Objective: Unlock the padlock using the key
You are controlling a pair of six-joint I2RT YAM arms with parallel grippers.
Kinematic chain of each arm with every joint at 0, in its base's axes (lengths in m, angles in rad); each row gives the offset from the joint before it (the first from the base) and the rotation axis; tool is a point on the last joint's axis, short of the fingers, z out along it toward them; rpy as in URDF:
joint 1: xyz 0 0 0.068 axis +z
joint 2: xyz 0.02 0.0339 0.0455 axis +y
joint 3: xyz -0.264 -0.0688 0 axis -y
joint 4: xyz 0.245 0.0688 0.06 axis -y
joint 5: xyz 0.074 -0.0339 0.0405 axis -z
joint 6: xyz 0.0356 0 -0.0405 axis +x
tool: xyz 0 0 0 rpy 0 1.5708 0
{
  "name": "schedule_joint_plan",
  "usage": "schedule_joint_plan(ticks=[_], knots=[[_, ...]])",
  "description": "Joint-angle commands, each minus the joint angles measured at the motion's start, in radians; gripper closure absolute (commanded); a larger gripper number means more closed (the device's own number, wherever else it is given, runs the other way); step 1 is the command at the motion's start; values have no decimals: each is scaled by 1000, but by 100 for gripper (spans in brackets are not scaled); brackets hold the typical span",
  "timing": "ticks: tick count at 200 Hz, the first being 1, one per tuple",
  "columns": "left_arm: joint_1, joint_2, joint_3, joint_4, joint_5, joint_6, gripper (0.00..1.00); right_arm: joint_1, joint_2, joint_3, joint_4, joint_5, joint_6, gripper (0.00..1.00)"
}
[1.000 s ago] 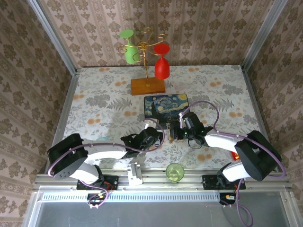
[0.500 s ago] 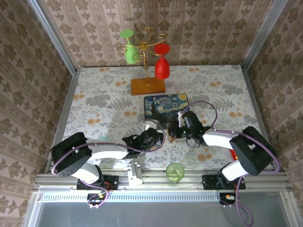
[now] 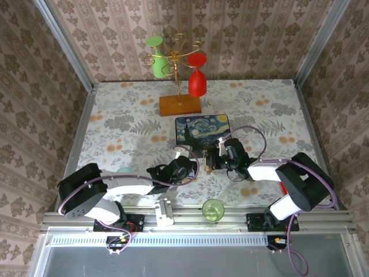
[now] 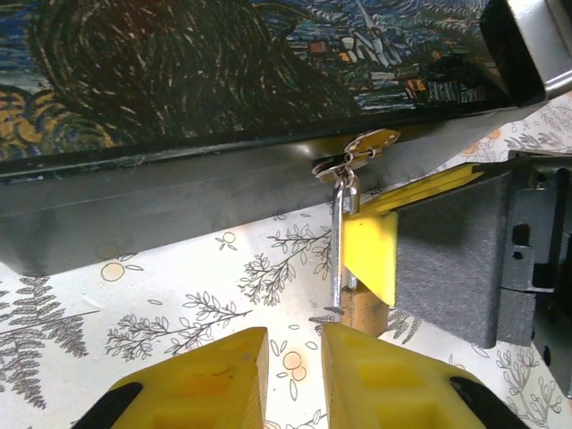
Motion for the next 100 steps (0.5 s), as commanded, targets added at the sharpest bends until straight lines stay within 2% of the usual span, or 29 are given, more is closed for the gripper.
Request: schedule_joint_plan(ticks=[1, 36, 52, 73, 100], knots=[[-3, -28, 9, -32, -22, 13, 77, -13, 12, -32, 45, -2, 30, 87], [7, -33, 25, -46, -21, 42, 77, -14, 24, -56, 103, 23, 63, 90], [21, -43, 46, -72, -25, 76, 77, -12, 44, -76, 196, 25, 114, 92], [50, -80, 98, -139, -37, 154, 78, -7, 63, -96, 266, 50, 180, 94], [95, -126, 188, -213, -49, 288, 77, -4, 25, -146, 282, 148, 228, 97]])
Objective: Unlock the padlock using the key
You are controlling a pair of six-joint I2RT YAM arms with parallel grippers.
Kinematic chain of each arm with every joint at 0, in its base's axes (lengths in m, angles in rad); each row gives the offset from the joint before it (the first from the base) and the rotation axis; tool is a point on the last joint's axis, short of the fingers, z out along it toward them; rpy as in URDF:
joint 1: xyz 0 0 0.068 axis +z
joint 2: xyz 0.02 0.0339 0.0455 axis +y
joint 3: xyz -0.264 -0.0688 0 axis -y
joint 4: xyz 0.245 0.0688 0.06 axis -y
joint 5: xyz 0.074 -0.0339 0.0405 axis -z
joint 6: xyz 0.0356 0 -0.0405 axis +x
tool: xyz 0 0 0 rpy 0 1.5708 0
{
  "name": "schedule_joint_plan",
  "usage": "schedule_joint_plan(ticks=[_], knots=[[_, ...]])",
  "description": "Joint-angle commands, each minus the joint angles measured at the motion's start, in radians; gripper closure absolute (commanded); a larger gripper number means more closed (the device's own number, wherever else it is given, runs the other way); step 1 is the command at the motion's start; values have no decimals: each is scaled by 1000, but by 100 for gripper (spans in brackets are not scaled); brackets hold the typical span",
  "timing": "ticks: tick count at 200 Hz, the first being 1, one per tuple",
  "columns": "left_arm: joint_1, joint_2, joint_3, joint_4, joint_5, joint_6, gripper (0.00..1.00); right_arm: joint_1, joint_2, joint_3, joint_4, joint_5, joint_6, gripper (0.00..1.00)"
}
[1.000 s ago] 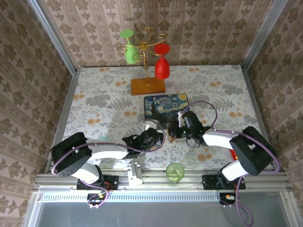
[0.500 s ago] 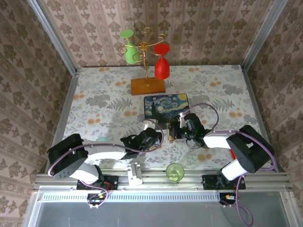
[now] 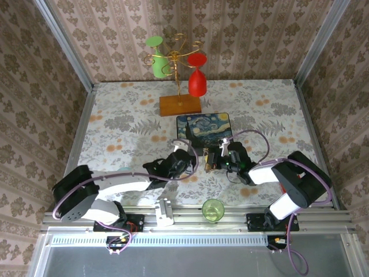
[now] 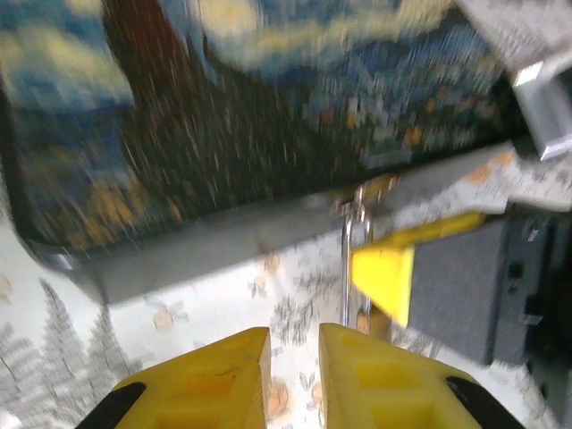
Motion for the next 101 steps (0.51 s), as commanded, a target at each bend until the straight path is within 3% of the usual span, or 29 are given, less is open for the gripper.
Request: schedule_joint_plan(ticks=[1, 26, 65, 101], knots=[[34, -58, 103, -82, -40, 166, 77, -1, -12, -52, 22, 112, 106, 97], [103, 10, 211, -94, 30, 314, 71, 9, -26, -55, 14, 135, 111, 97], [195, 267, 392, -111, 256, 455, 69, 30, -45, -73, 5, 227, 182, 99], [212, 408, 486, -155, 261, 514, 68, 79, -59, -72, -33, 346, 284, 99]])
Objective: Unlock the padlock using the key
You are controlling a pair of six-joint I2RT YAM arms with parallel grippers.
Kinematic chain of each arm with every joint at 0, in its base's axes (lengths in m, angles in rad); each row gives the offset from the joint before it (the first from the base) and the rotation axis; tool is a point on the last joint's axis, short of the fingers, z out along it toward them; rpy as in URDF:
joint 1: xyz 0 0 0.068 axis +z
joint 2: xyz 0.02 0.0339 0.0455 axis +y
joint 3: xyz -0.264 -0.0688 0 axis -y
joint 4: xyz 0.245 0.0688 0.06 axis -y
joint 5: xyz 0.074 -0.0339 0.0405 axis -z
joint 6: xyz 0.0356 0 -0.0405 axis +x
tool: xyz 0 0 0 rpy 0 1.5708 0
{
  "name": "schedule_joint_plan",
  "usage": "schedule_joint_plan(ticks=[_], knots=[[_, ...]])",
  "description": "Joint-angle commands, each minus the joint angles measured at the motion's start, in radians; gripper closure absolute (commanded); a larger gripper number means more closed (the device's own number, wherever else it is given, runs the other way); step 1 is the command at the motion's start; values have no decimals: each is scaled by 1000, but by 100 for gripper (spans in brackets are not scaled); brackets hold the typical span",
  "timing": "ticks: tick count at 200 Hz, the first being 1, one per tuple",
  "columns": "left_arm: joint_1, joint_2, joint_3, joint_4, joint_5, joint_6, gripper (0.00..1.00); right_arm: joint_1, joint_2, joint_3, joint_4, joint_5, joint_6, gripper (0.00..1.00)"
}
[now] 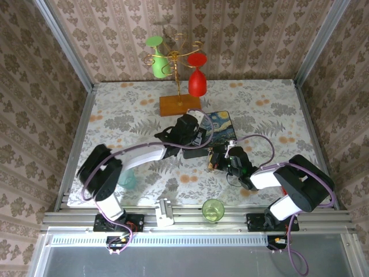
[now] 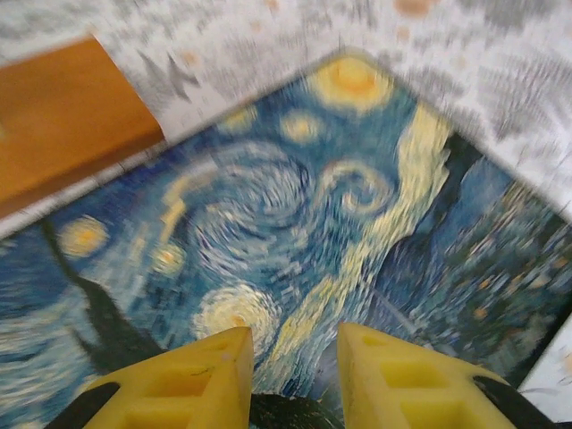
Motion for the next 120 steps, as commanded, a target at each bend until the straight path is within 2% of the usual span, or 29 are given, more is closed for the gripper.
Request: schedule_joint_plan(ticks=[1, 21, 37, 81, 120], knots=[[7, 57, 55, -74, 61, 97, 69, 29, -16, -16, -64, 147, 112, 99], [10, 87, 61, -85, 62, 104, 71, 58, -9, -11, -73, 213, 196, 99], [8, 98, 39, -80, 56, 101, 77, 81, 3, -13, -54, 269, 264, 99], [4, 91, -63, -39, 55, 67, 77, 119, 18, -34, -3, 422, 427, 100], [-3, 75, -135, 18, 64, 62, 81, 143, 53, 10, 3, 499, 528, 100]])
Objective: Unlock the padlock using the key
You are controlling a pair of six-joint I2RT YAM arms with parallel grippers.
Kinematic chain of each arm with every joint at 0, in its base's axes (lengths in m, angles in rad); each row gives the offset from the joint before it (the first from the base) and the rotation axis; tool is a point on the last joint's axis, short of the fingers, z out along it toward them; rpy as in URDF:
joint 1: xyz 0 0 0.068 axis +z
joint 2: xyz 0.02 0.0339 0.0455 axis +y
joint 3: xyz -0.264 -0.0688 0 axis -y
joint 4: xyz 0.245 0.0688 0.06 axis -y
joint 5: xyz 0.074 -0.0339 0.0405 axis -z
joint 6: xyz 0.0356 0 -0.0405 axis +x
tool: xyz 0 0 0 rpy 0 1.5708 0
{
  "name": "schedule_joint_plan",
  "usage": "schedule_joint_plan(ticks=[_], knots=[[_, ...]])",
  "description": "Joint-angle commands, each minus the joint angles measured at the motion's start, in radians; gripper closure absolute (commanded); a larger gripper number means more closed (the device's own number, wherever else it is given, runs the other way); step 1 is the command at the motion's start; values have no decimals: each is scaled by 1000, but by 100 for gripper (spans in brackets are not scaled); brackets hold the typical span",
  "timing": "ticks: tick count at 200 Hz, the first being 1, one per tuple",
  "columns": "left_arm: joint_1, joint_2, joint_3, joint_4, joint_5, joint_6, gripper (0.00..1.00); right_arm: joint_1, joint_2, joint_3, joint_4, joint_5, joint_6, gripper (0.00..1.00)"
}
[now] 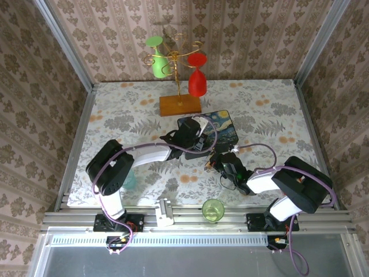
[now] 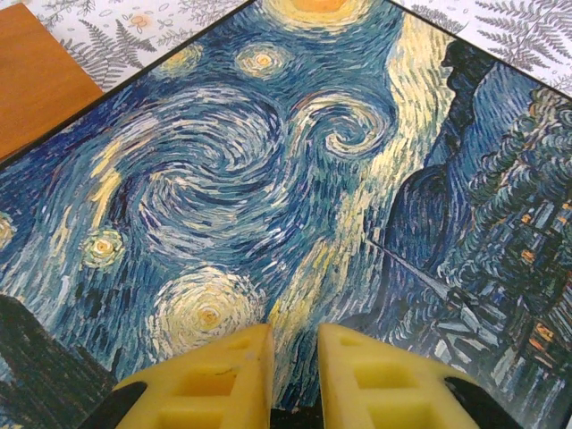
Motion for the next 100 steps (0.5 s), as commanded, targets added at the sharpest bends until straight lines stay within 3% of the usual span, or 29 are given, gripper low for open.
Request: schedule_joint_plan(ticks=[1, 53, 100], knots=[[-5, 13, -79, -98, 28, -8, 81, 4, 45, 16, -16, 181, 130, 100], [-15, 4, -130, -77, 30, 34, 83, 63, 168, 49, 95, 312, 286, 100], [-12, -10, -177, -67, 16, 64, 83, 31, 67, -2, 6, 360, 299, 100]])
